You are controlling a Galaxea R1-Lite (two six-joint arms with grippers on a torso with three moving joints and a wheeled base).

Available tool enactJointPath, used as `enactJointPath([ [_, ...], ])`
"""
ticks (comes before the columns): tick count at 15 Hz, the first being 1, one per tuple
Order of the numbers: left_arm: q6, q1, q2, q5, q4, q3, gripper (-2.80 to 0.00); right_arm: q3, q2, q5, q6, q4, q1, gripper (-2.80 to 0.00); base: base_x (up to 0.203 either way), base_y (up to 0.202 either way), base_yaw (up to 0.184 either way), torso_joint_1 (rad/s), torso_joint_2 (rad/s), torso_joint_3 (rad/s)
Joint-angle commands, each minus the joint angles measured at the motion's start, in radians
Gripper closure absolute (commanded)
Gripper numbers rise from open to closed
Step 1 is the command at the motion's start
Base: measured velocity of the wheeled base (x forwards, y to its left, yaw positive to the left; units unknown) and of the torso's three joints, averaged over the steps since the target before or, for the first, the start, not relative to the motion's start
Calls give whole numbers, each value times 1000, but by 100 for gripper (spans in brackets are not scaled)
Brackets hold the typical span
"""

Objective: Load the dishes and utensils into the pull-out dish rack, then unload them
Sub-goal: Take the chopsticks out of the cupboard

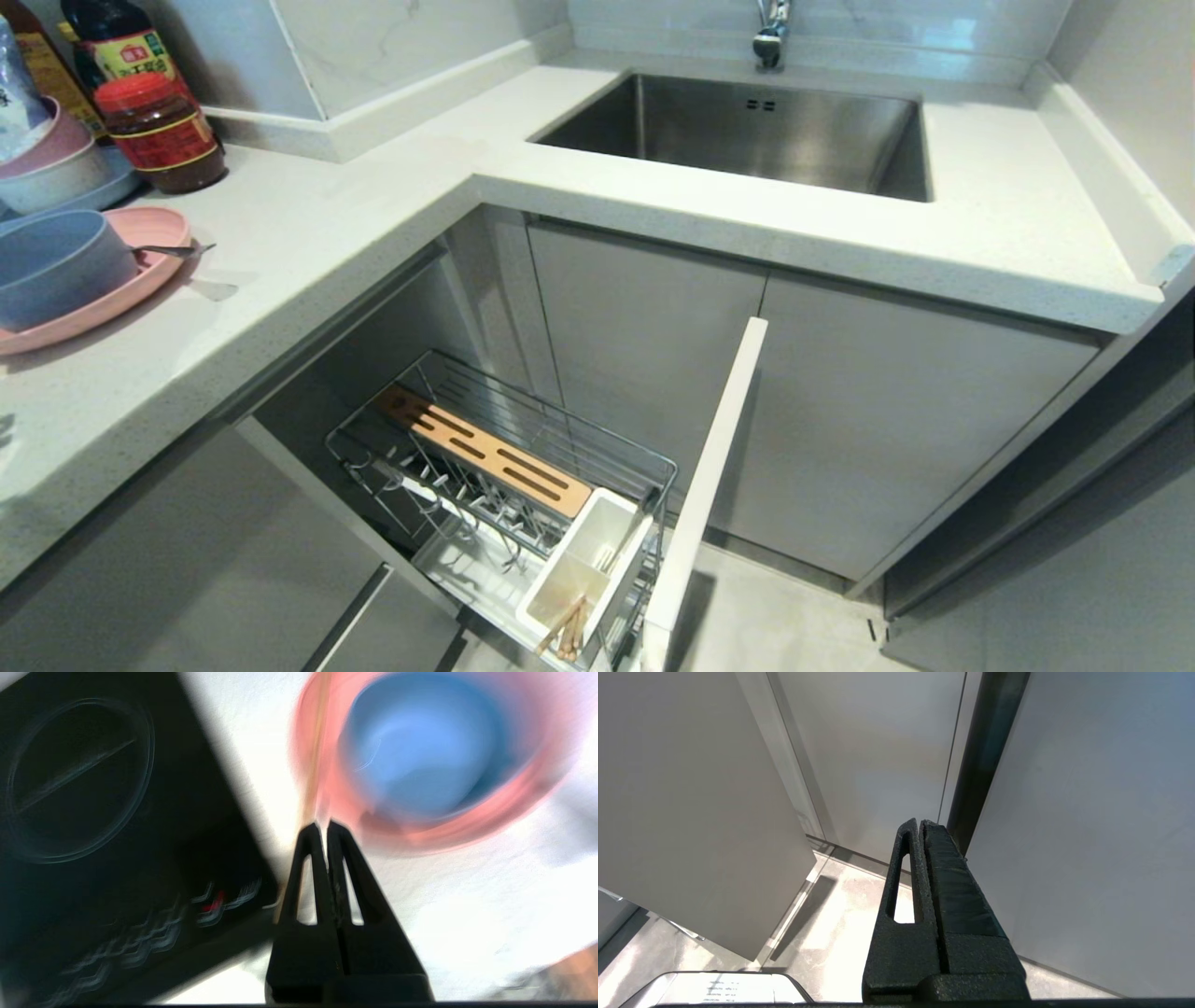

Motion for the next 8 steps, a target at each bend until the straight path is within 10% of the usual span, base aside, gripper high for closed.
enactJointPath([
  [1,-56,-62,-46,-14,-136,7,0,0,0,0,-1,0,0,0,0,0,0,0,0,0],
  [8,-409,-605,-33,-60,-266,61,0,0,0,0,-1,0,0,0,0,0,0,0,0,0],
])
